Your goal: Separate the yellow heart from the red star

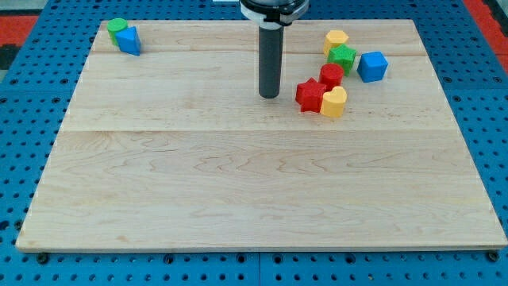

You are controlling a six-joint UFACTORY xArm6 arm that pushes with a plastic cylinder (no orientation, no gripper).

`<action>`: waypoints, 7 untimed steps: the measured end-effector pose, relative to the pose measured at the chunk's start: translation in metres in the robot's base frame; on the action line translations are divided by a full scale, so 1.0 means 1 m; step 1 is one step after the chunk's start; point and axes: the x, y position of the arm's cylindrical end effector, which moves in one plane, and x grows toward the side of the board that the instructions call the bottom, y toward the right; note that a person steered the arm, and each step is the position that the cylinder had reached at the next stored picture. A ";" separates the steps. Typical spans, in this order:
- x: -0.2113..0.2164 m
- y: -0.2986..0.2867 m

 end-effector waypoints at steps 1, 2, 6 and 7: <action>-0.009 0.015; -0.006 0.061; 0.105 0.153; 0.071 0.154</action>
